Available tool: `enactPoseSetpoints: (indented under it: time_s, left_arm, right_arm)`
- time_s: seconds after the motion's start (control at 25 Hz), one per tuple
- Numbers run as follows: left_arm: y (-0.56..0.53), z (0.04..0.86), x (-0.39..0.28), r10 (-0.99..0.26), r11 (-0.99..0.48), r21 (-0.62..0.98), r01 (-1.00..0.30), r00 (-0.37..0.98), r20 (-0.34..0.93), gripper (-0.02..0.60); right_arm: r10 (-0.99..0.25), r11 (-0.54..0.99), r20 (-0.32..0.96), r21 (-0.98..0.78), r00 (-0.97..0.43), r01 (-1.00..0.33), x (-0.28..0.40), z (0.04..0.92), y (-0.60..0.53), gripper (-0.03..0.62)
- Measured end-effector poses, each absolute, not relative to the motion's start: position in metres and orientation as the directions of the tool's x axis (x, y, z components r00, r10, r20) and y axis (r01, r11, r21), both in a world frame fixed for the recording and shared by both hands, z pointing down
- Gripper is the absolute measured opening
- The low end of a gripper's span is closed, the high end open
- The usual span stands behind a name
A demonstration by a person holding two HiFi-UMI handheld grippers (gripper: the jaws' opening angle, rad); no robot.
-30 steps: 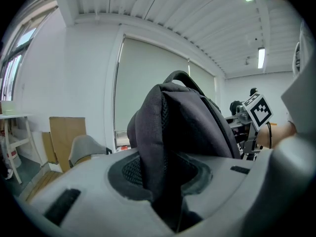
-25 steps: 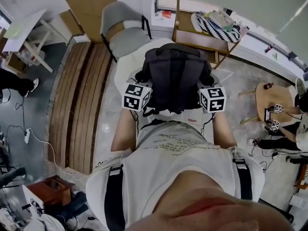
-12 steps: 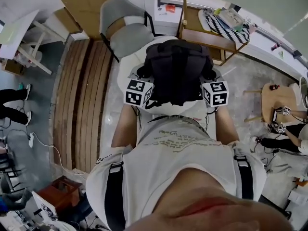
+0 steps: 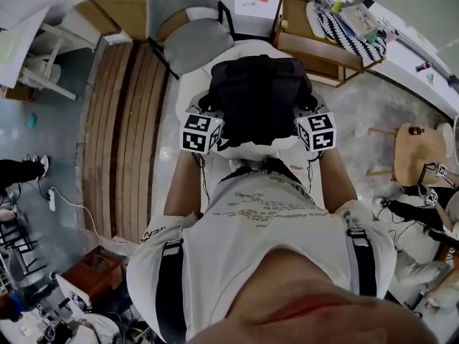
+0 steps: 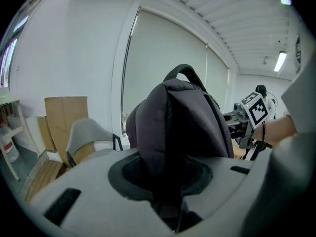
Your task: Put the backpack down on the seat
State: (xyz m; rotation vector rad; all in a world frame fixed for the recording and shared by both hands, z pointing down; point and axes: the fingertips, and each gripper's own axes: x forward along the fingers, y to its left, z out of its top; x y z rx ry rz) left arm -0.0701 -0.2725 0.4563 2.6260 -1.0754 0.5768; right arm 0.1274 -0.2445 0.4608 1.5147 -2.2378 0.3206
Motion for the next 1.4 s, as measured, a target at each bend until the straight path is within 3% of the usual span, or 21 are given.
enactPoseSetpoints:
  time_s: [0.68,1.4]
  left_arm:
    - [-0.302,0.608,-0.089,-0.559,-0.605,0.167,-0.779,0.564,0.607,0.112]
    - [-0.334,0.798,-0.072,-0.43,-0.605,0.229,-0.763,0.555,0.712,0.11]
  right_arm:
    - [-0.667,0.518,0.615,-0.023,-0.421,-0.855,0.112,0.604,-0.293,0.122]
    - [-0.592,0.433,0.722,-0.089,-0.357,-0.897,0.129,0.793,-0.313,0.121]
